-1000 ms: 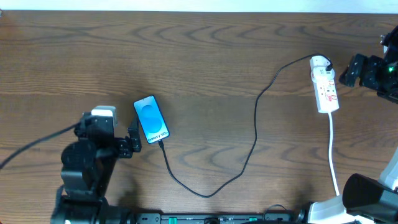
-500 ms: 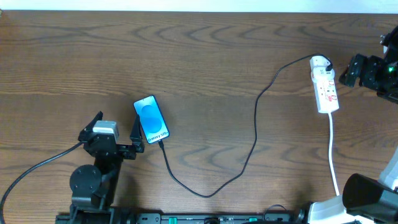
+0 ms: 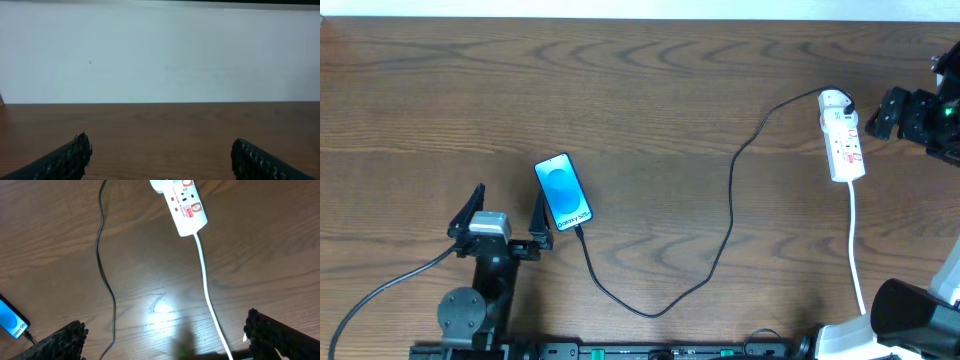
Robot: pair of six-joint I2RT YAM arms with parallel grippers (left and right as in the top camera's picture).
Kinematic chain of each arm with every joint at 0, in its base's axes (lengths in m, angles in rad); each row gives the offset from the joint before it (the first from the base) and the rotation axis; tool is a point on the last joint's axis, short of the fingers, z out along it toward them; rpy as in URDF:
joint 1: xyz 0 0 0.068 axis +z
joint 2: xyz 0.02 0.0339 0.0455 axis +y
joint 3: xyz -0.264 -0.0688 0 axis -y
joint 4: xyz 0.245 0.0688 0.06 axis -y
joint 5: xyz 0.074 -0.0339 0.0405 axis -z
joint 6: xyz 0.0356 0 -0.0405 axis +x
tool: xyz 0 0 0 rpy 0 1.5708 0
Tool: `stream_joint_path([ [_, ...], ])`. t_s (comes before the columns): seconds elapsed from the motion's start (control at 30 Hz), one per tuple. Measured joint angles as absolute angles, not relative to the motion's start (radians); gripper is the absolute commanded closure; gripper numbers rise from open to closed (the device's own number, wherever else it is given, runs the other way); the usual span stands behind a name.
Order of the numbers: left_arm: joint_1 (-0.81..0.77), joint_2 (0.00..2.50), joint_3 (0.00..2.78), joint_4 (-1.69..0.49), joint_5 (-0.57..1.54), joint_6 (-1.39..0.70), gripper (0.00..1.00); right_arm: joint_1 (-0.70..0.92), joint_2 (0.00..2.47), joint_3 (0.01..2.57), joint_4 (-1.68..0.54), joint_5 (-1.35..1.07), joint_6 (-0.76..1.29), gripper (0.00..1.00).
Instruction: Plug charger to phone and switch on socket
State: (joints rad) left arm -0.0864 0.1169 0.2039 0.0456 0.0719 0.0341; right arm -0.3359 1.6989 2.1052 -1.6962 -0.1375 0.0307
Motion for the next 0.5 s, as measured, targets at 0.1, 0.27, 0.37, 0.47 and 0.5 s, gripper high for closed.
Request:
stream_joint_path([
  [0.1,-0.086,0.092,0.192,0.056,0.072,0.034,0.09,-0.336,1.699,2.105,-1.696,-0.138,0.031,0.01],
  [0.27,-0.062,0.056,0.146,0.126,0.072,0.034,0.09,-0.336,1.699,2.105,-1.696,-0.138,0.031,0.01],
  [0.37,-0.046,0.045,0.114,0.162,0.072,0.034,0.09,-0.336,1.699,2.105,-1.697,-0.138,0.031,0.01],
  [0.47,-0.041,0.038,0.082,0.184,0.072,0.034,0.09,-0.336,1.699,2.105,-1.696,-0.138,0.031,0.01],
  [0.5,-0.041,0.035,0.073,0.193,0.072,0.034,0.09,-0.336,1.699,2.105,-1.697,-0.138,0.031,0.01],
])
